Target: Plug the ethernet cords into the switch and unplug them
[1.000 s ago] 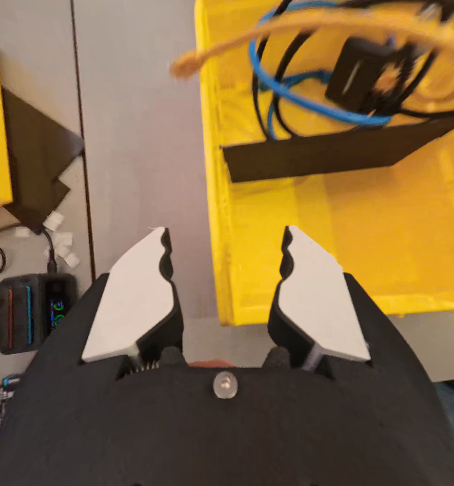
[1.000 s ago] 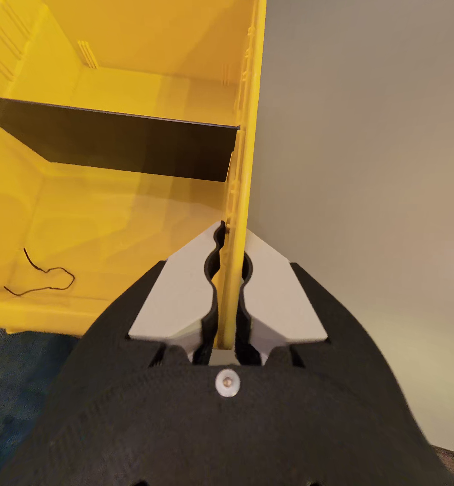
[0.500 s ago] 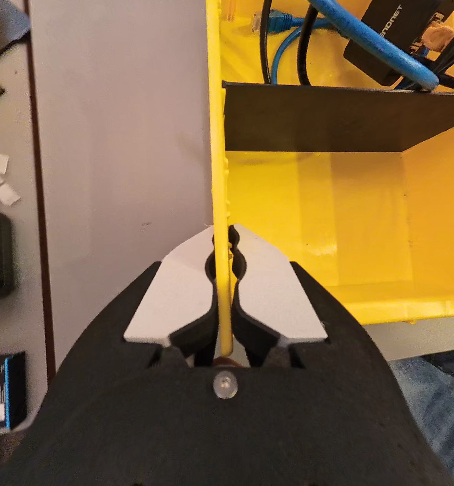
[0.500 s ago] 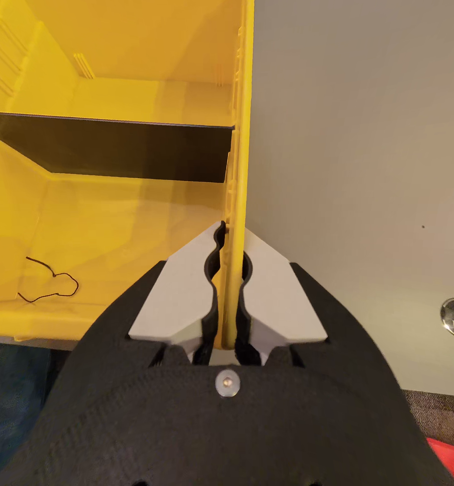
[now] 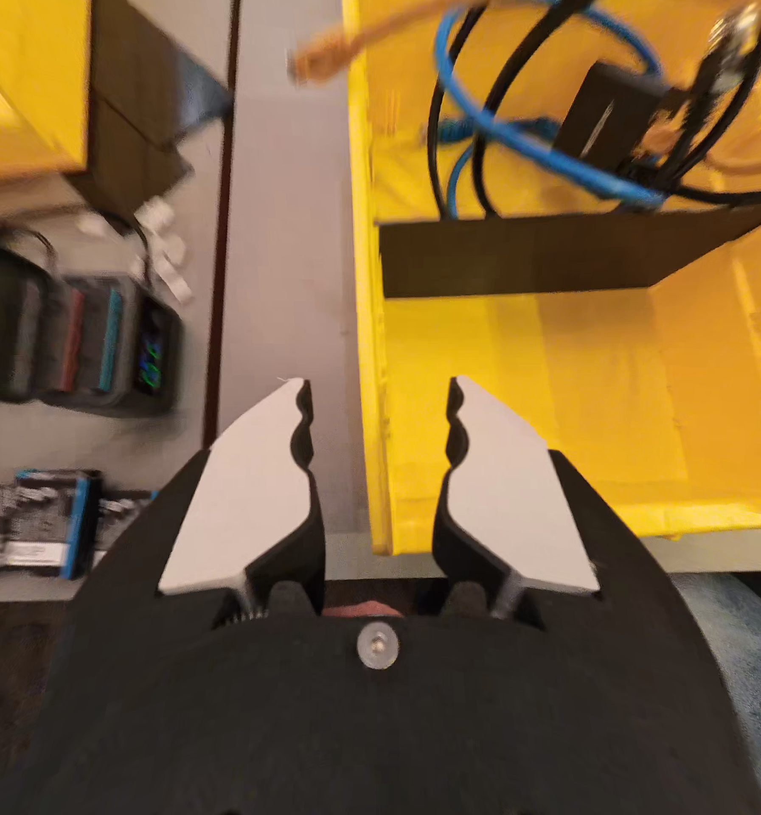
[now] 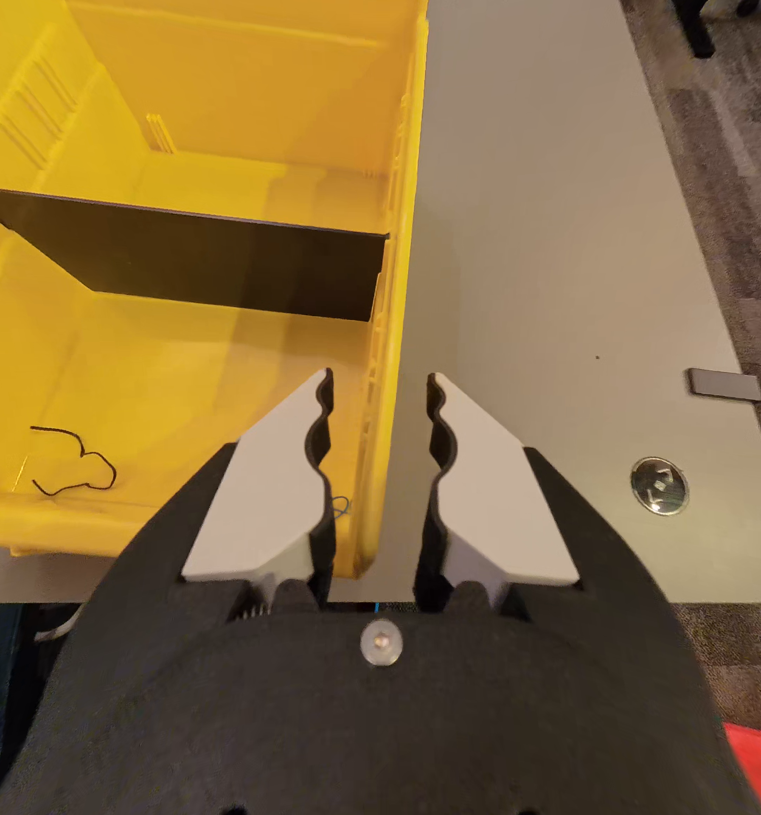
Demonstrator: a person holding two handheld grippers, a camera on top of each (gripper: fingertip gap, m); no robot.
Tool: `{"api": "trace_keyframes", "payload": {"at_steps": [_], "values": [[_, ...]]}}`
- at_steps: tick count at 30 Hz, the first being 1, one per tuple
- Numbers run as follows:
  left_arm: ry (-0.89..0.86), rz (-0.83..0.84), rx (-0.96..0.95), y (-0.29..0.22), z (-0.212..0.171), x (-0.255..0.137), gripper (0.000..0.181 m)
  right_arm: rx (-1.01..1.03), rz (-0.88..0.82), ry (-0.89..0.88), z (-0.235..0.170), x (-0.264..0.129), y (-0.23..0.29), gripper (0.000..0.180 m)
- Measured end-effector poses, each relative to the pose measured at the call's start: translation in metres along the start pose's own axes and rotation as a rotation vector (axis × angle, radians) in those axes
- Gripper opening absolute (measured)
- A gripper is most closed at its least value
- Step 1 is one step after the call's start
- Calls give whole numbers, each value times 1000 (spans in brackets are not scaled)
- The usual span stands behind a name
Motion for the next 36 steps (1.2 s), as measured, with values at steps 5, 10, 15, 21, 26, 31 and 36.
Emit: {"api": "trace_keyframes", "payload": {"at_steps": [5, 10, 15, 21, 26, 31, 36], "values": [[-128, -12, 423, -63, 56, -19, 65, -48, -70, -67, 20, -21, -2, 54], [-127, 78, 977, -117, 88, 2, 71, -173, -86, -136, 48, -39, 25, 51], [78, 87, 1228, -121, 88, 40, 47, -289, -70, -198, 66, -50, 59, 46], [112, 69, 1261, -114, 94, 37, 10, -429, -3, -212, 74, -45, 105, 41], [42, 101, 1183, -100, 117, 22, 6, -452, 99, -249, 86, -42, 140, 37], [-53, 132, 1087, -80, 147, 6, 4, -491, 163, -276, 95, -43, 171, 34], [-113, 129, 1019, -63, 170, -3, 3, -513, 221, -288, 101, -42, 193, 35]]}}
Point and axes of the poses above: each gripper's, where its closed fingertips meet, x out along the fingers, z out of its top, y = z × x across the jaws, the point moved 4 cm from there along -x, back along the fingers, and after that the axes turned 1 degree about -z, right-handed, at the moved point
